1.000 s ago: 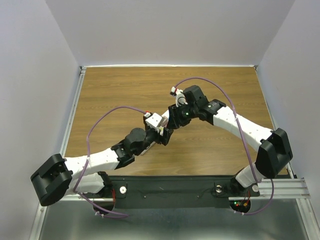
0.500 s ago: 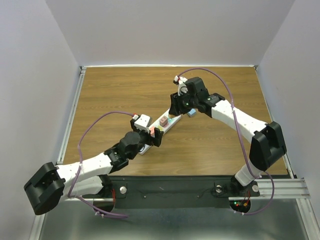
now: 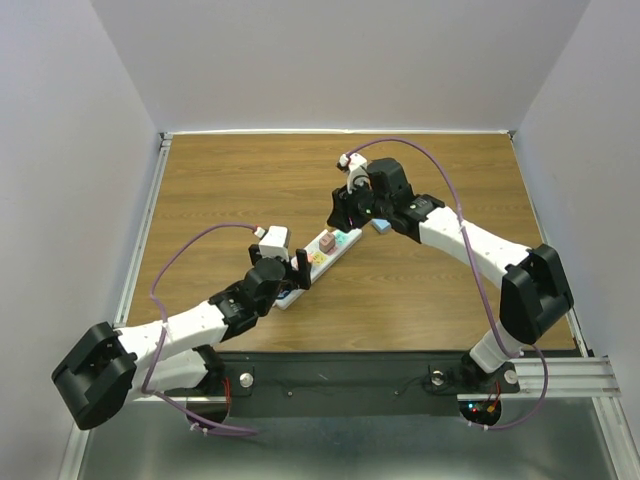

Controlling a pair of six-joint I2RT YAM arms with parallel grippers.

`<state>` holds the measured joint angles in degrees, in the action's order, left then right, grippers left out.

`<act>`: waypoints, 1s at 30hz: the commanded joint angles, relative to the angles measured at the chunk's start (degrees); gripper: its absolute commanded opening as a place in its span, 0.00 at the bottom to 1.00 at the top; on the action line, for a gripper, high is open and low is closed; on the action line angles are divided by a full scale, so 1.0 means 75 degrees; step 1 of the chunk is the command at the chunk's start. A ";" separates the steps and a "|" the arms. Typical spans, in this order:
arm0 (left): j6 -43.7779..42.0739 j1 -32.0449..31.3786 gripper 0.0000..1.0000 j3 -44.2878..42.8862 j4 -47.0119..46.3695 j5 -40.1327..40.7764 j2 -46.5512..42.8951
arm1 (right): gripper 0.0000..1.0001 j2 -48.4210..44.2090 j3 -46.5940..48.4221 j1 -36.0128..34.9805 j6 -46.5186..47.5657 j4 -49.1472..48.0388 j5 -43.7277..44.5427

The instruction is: Insert the plug

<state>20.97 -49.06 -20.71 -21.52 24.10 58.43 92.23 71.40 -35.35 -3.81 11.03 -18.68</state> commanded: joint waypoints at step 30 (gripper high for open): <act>0.0052 0.0049 0.90 -0.0707 0.0443 -0.0353 0.0833 | 0.00 0.1215 -0.0367 0.0167 0.1364 -0.1423 0.0381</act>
<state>22.48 -48.99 -22.87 -17.98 21.78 63.83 99.68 67.51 -34.46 4.93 3.84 -13.78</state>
